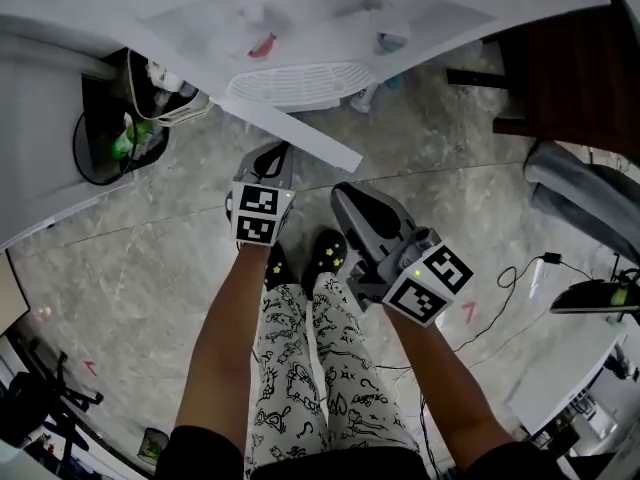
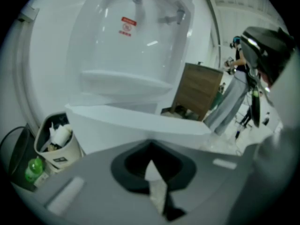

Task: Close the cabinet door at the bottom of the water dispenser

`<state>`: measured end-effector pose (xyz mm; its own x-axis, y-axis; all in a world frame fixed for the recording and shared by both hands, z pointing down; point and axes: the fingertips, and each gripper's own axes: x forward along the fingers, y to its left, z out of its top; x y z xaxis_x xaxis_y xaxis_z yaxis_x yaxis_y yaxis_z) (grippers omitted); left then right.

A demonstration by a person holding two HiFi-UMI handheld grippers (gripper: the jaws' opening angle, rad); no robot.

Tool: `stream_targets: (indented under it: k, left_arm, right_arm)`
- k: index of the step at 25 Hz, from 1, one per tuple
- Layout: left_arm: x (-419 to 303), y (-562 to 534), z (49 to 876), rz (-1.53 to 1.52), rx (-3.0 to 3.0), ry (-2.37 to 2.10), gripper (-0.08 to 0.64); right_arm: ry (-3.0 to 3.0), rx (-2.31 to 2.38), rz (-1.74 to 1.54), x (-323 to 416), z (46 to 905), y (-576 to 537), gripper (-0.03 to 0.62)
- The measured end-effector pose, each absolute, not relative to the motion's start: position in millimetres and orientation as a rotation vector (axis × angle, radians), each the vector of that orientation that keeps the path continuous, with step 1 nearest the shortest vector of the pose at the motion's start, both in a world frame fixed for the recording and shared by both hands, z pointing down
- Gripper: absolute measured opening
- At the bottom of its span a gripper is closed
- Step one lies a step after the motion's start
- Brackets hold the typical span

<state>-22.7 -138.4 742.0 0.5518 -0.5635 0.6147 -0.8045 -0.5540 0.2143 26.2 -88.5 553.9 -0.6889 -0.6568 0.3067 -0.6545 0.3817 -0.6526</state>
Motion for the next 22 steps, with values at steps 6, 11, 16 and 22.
stream_targets:
  k: [6,11,16,22]
  left_arm:
    - [0,-177,743,0.668,2.331,-1.128,-0.002]
    - [10,-201,741,0.637,2.310,-1.141,-0.002]
    - [1,-225,742,0.599,2.240,-1.195,-0.002]
    - [11,-206,719,0.669,2.336,-1.108,-0.002]
  right_arm:
    - [2.581,-1.317,-1.185,58,550,-98,0.017]
    - [2.579,-1.343,-1.137,75,541,-99,0.017]
    - [2.528,-1.361,-1.136,83,533,-109,0.017]
    - [2.515,-1.413,-1.116,89,521,-114,0.017]
